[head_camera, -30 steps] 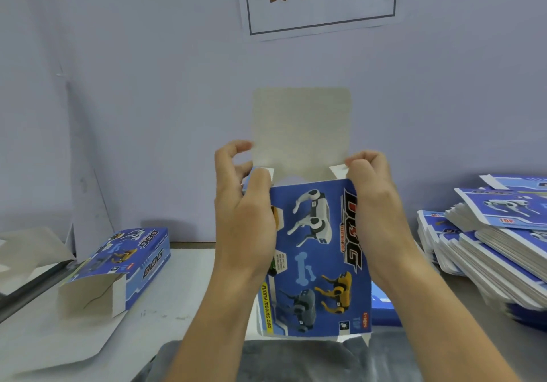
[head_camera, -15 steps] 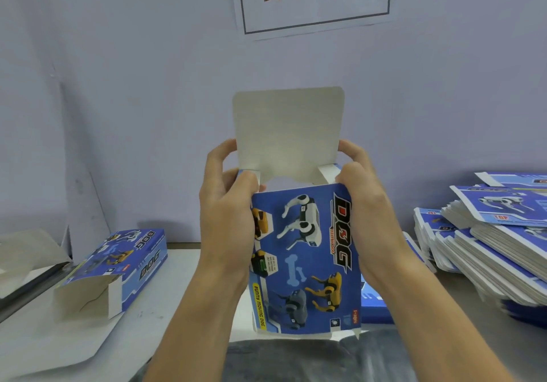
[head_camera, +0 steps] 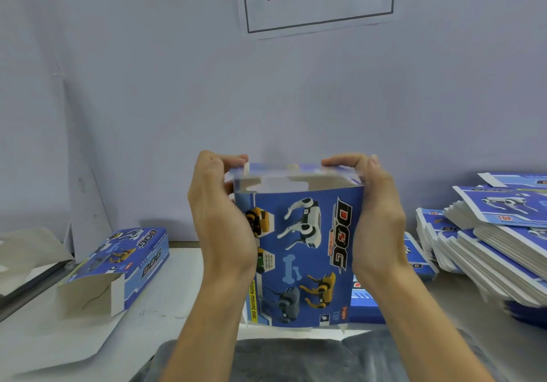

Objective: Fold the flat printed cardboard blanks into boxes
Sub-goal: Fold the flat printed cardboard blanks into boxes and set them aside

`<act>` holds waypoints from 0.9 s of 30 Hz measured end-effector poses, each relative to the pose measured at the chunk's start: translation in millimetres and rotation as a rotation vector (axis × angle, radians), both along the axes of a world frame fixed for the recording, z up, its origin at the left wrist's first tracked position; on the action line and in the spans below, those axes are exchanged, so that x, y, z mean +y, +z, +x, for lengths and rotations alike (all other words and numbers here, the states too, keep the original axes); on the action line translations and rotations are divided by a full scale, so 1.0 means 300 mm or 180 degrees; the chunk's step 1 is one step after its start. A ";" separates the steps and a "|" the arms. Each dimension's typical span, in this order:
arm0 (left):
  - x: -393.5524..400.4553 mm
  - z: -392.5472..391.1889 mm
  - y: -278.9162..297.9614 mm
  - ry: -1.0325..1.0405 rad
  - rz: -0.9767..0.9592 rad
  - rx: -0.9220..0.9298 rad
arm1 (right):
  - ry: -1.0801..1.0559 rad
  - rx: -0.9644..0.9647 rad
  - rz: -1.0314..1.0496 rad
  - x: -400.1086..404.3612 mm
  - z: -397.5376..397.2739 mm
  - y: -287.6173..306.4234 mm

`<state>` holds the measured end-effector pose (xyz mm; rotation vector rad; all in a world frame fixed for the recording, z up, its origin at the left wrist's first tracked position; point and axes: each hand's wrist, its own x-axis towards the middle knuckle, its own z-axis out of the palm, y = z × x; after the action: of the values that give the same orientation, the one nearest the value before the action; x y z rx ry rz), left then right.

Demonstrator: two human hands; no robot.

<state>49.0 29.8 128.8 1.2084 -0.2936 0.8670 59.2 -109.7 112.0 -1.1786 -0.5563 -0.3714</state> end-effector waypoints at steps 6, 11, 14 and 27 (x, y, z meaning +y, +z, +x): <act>0.019 -0.007 0.006 -0.0145 -0.0042 0.0335 | 0.0612 -0.0131 -0.0313 -0.024 0.001 0.016; 0.033 -0.008 0.023 -0.0536 0.0098 0.0325 | -0.0260 -0.0426 -0.0566 -0.050 0.001 0.031; 0.058 -0.013 0.032 -0.0793 0.0508 0.0277 | -0.0554 -0.0348 -0.0447 -0.089 0.001 0.065; 0.141 0.014 0.014 -0.1006 0.1457 0.0786 | 0.0004 0.0775 0.0452 -0.217 -0.013 0.121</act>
<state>53.4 72.2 133.0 1.6232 -0.4836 0.3766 55.2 -174.7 148.4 -1.0678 -0.3136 -0.2573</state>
